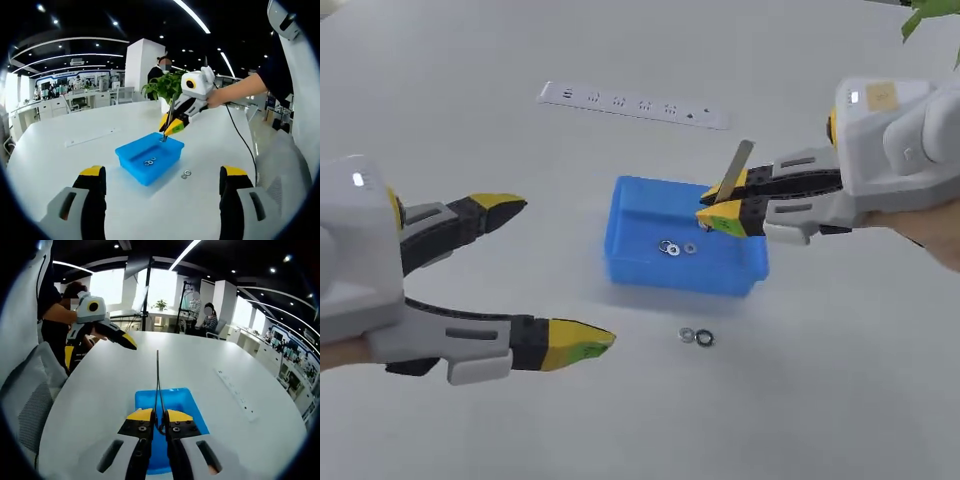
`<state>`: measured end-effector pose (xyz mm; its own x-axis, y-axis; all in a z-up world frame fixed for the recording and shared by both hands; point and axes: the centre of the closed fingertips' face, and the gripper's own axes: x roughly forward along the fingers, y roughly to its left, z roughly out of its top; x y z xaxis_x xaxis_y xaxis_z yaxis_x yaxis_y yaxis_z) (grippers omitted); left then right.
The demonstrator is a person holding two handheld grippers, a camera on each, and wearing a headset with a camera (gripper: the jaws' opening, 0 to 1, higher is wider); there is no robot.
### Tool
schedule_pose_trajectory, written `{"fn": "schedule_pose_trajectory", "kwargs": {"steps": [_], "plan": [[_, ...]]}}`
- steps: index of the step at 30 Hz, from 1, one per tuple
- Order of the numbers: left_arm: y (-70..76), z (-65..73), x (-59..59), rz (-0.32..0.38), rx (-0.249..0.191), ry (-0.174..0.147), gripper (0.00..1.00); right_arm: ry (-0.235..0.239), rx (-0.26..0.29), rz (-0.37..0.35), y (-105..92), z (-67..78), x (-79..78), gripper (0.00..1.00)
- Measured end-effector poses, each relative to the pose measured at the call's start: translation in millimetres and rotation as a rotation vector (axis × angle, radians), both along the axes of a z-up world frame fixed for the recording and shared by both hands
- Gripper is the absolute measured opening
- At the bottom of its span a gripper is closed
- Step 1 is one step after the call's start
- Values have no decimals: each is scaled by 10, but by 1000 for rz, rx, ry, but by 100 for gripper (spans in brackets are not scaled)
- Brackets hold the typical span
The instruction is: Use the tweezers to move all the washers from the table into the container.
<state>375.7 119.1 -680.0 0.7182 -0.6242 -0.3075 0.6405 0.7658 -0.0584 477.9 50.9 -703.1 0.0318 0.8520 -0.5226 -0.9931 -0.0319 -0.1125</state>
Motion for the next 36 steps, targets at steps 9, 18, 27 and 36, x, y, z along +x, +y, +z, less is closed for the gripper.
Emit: {"fn": "schedule_pose_trajectory", "kwargs": {"steps": [9,18,27,36], "plan": [[94,12,-11,26,10,0,100,30,-55,-1,22,-313,97,9],[186,26,-63,57,14,9,100,51,-67,-4,48,-503,129,9],[265,-16,-130,77,31,30,100,65,-66,-4,78,-567,118,9],[269,-12,-152,87,30,34,99,73,-71,0,84,-592,92,9]]}}
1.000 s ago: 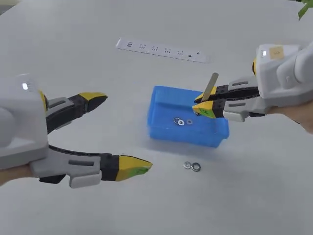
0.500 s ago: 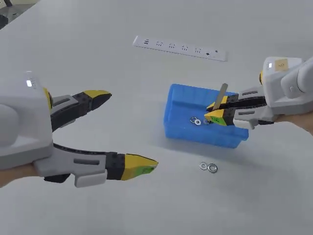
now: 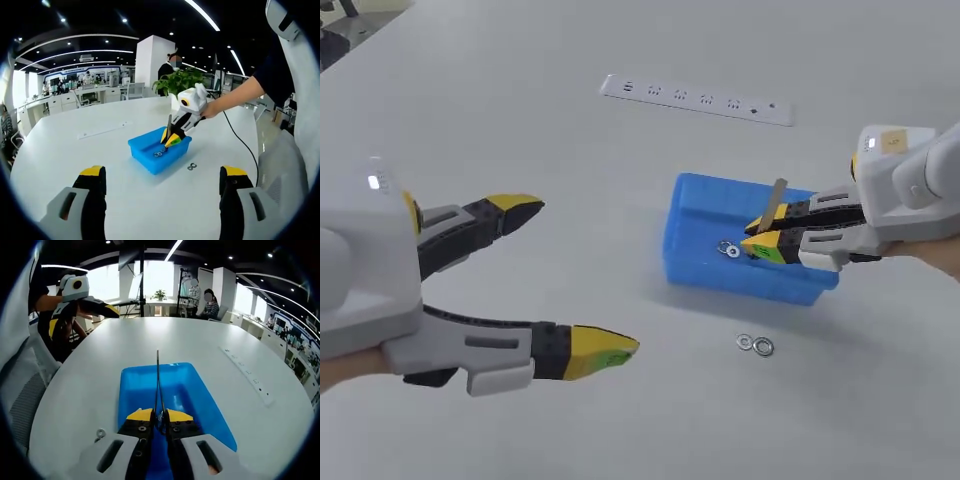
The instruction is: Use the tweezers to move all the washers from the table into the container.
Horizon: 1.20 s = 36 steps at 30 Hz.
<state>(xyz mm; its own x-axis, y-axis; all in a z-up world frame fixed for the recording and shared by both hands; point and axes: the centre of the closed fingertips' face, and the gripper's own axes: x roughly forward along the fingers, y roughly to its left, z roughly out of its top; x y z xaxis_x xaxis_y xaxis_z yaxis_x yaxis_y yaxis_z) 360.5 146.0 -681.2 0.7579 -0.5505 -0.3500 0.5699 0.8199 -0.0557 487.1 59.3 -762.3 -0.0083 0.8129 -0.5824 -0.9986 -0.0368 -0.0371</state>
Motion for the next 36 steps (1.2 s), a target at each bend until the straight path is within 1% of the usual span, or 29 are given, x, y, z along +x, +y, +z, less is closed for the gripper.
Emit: {"fn": "schedule_pose_trajectory", "kwargs": {"steps": [2,3,5,9,11,14,16,18,20,21,22,23,24,25,26,27,28,29,30,31,32,33,34,35,36], "plan": [[10,-12,-11,2,4,5,99,-1,-3,-1,1,-7,2,10],[17,-16,-16,4,5,7,99,6,-3,0,3,-10,-5,10],[24,-22,-24,8,2,11,99,-1,-2,0,7,-8,1,10],[7,-34,-56,5,-2,24,99,0,0,-9,6,-11,21,10],[-3,-38,-67,2,2,24,99,0,-3,-3,2,-14,12,10],[-6,-31,-62,4,-2,23,99,-2,8,-1,9,28,-9,8],[-11,-8,-36,7,-10,18,99,-7,19,-1,26,80,-27,8],[-29,46,37,11,-26,5,99,-17,25,7,48,123,-51,8],[-86,124,158,0,-44,-19,99,-27,30,12,73,162,-69,7],[-113,153,222,-7,-42,-29,98,-25,38,11,85,182,-74,7],[-164,202,331,-18,-42,-49,97,-25,47,9,101,205,-81,7],[-208,232,400,-33,-37,-63,95,-26,48,8,108,213,-85,8],[-273,270,505,-53,-28,-84,93,-26,49,10,116,216,-92,8],[-292,281,537,-57,-26,-92,89,-26,48,12,118,219,-98,8],[-382,316,650,-74,-33,-107,86,-27,47,13,119,221,-103,8],[-437,336,709,-87,-41,-115,84,-26,44,18,117,228,-113,8],[-556,384,795,-119,-68,-139,81,-25,44,21,115,236,-122,8],[-621,409,844,-138,-75,-158,79,-27,45,22,113,246,-126,8],[-707,442,917,-158,-91,-179,76,-26,48,23,108,265,-134,8],[-771,432,942,-177,-117,-165,72,-22,51,24,107,276,-141,8],[-843,400,982,-203,-131,-144,67,-23,52,23,103,279,-137,8],[-871,384,1027,-209,-129,-145,61,-26,52,24,99,282,-134,8],[-890,350,1093,-212,-98,-165,57,-24,54,24,95,289,-136,8],[-908,324,1124,-216,-88,-165,53,-24,57,21,94,297,-134,8],[-942,292,1151,-235,-80,-158,47,-25,60,19,93,304,-131,8]]}}
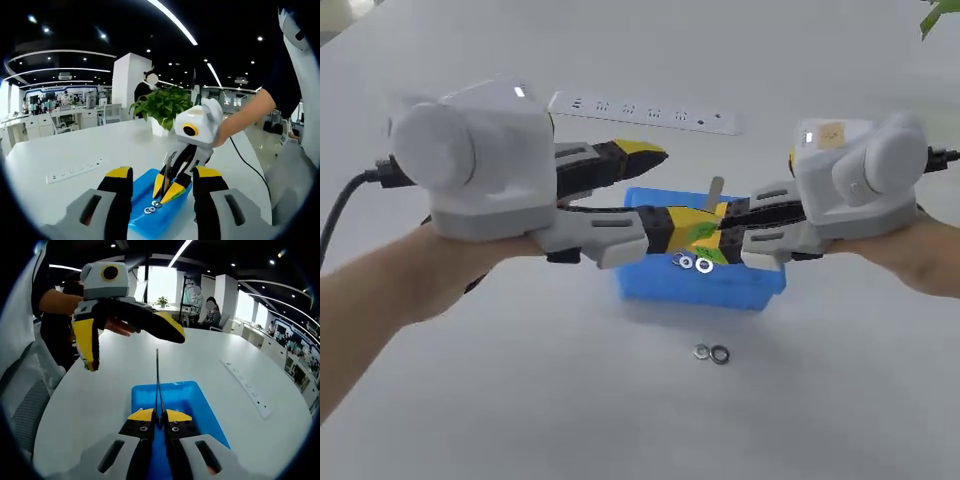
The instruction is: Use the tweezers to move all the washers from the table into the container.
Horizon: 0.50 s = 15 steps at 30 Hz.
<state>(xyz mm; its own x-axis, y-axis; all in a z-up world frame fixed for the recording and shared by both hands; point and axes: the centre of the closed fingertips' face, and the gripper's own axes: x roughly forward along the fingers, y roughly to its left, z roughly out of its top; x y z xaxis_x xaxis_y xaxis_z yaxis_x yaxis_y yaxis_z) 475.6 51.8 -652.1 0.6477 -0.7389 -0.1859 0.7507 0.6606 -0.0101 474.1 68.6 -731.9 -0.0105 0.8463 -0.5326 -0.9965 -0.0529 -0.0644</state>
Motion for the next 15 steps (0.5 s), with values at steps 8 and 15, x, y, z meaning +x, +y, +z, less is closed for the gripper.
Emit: {"fn": "schedule_pose_trajectory", "kwargs": {"steps": [8,15], "plan": [[-108,24,68,-50,-33,-17,21,10,7,5,4,9,-27,8],[-203,-1,35,-119,-43,-5,9,13,8,13,33,18,-42,8]]}}
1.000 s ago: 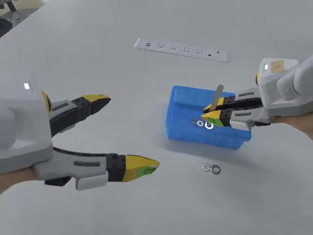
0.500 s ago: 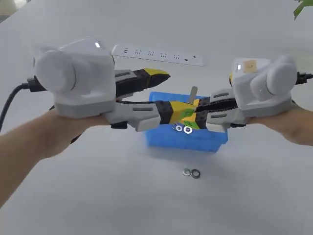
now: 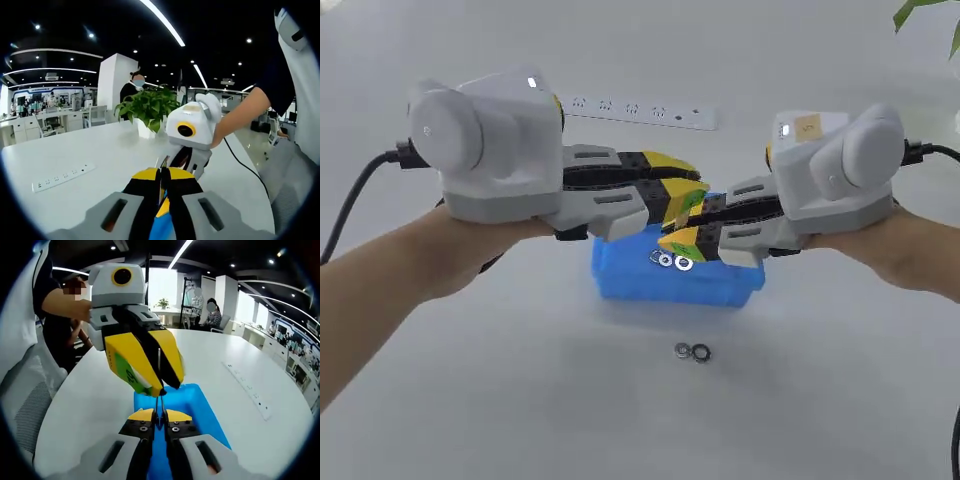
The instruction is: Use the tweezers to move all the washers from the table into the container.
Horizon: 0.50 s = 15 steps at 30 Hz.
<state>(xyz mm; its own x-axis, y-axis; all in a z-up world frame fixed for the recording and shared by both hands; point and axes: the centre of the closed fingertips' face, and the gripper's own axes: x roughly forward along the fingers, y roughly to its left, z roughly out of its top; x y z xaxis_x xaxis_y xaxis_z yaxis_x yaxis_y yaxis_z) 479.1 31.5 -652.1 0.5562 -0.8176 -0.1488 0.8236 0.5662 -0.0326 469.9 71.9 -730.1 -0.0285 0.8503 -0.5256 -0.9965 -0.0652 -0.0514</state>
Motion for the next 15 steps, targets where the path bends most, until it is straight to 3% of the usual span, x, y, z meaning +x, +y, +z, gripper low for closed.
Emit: {"fn": "schedule_pose_trajectory", "kwargs": {"steps": [3,6,10,15], "plan": [[9,18,6,-4,4,-13,9,2,5,7,10,15,-9,8],[31,37,-9,-23,5,-2,8,2,8,9,11,26,-9,8],[25,44,-76,-84,43,-6,8,2,4,34,21,35,-53,8],[56,59,-73,-108,74,-13,6,-3,3,49,29,49,-61,8]]}}
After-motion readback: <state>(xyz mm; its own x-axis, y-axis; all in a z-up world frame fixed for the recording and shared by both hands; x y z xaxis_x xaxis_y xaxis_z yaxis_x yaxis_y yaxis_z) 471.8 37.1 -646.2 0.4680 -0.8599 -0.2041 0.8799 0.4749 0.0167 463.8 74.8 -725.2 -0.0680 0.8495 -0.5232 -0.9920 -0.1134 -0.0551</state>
